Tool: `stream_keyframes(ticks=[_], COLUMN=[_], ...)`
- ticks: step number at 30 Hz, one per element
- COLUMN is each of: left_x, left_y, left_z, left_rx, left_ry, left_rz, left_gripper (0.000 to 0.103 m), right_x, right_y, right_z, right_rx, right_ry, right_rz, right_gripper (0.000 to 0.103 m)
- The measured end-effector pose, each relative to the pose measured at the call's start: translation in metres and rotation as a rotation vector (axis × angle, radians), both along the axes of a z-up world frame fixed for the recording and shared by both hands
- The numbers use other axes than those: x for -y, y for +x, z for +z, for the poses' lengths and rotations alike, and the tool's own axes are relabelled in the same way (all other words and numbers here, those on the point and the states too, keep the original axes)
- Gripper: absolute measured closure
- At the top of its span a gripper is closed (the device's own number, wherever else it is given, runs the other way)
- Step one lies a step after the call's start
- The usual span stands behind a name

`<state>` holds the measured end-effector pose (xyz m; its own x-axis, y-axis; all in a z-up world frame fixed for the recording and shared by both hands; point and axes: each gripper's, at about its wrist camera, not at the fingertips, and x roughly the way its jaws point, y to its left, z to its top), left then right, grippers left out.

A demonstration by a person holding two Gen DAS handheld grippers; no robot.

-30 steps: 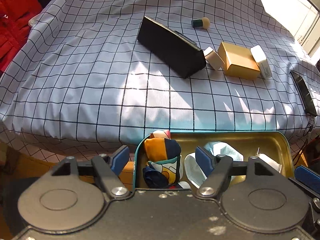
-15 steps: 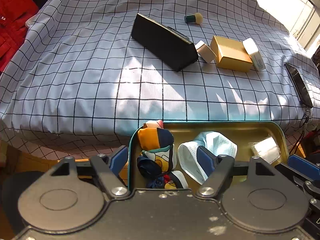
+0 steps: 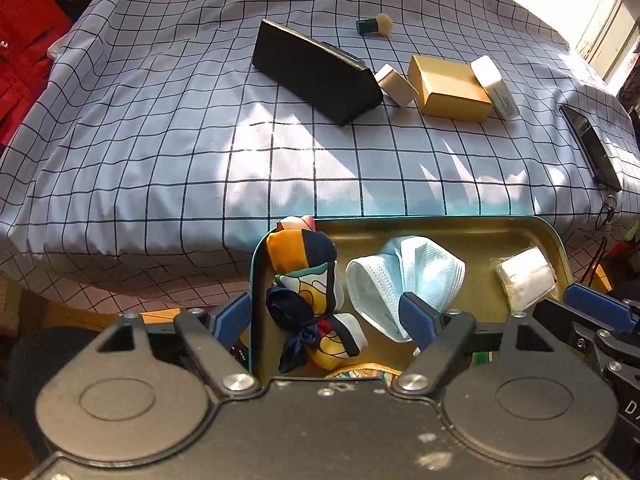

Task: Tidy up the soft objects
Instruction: 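Withdraw the left tool toward the tape roll while the right tool reaches the white tissue pack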

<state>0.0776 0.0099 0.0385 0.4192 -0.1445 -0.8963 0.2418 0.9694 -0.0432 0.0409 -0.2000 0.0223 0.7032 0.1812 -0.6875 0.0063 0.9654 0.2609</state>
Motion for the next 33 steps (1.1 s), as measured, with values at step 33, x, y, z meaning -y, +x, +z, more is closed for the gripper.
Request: stream_keyframes(ticks=[33], left_x=[0.053], left_y=[0.061], left_z=[0.001], left_rx=[0.014], left_ry=[0.056], left_rz=[-0.083], left_gripper=[0.023], right_x=[0.076], right_y=[0.110], right_z=[-0.009], right_rx=[0.041], right_ry=[-0.047], right_rz=[-0.158], right_gripper=[0.062])
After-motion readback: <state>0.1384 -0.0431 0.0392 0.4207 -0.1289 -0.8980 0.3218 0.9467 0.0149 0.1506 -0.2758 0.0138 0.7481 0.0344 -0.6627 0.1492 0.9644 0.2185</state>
